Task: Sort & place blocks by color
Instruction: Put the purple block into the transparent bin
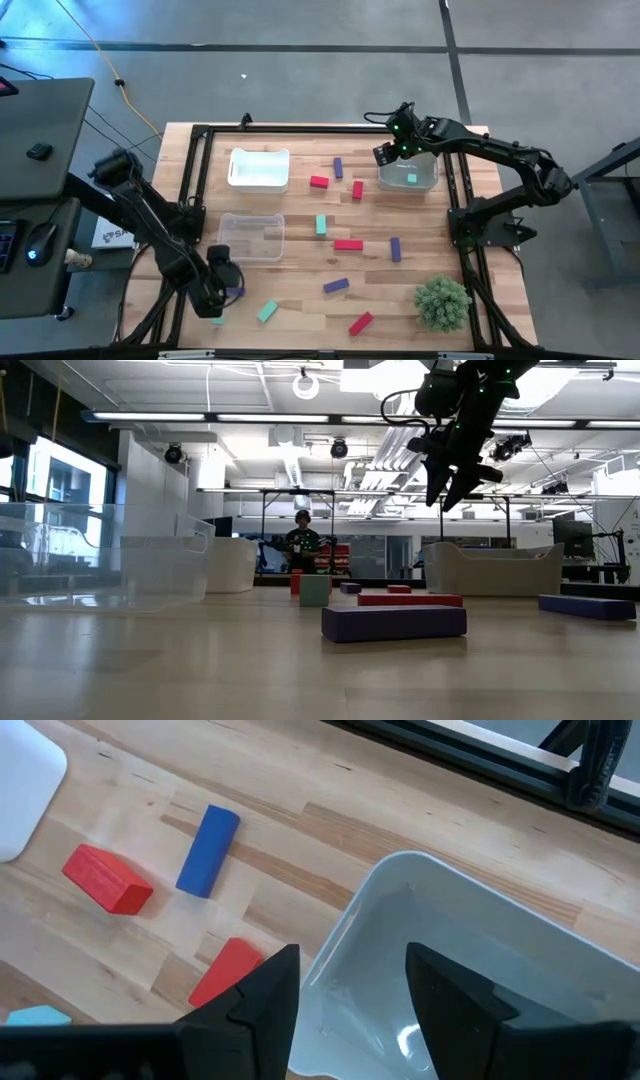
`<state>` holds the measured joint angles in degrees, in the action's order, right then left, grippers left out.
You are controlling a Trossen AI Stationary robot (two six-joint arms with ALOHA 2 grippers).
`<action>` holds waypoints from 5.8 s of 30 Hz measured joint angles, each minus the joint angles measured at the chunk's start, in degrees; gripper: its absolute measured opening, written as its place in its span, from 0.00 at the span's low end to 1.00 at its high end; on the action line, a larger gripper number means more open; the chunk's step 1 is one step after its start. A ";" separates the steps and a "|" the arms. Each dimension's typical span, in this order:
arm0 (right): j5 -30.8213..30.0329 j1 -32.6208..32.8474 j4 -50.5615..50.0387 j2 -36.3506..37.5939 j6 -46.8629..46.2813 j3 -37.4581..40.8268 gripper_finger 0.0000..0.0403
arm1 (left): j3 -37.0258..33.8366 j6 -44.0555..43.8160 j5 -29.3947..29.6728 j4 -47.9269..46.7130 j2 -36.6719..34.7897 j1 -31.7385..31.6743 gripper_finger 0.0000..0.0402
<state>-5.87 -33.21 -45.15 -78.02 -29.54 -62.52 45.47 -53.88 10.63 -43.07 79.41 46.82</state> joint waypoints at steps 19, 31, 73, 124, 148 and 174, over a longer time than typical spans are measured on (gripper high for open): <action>0.00 0.00 0.00 0.00 0.02 0.02 0.43 | 0.00 6.10 -1.49 2.96 10.19 0.09 0.76; 0.00 0.00 0.00 0.00 0.02 0.02 0.43 | 0.16 7.12 -2.70 3.62 12.39 0.14 0.64; 3.11 9.03 1.35 0.15 4.91 -4.87 0.43 | 3.28 -5.06 -3.41 3.62 7.45 -1.22 0.20; -2.58 17.27 2.16 0.22 3.91 -9.53 0.43 | 7.72 1.96 9.79 -17.58 1.30 -23.22 0.20; -2.58 17.25 2.12 0.22 2.56 -9.53 0.43 | 6.72 15.17 13.19 -18.30 -2.86 -35.25 0.20; -2.91 17.25 2.19 0.22 0.85 -9.53 0.43 | 3.32 29.96 12.19 -10.02 -2.81 -44.59 0.20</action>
<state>-8.78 -15.97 -42.96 -77.80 -28.69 -72.05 48.80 -23.91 22.82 -53.10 76.60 2.23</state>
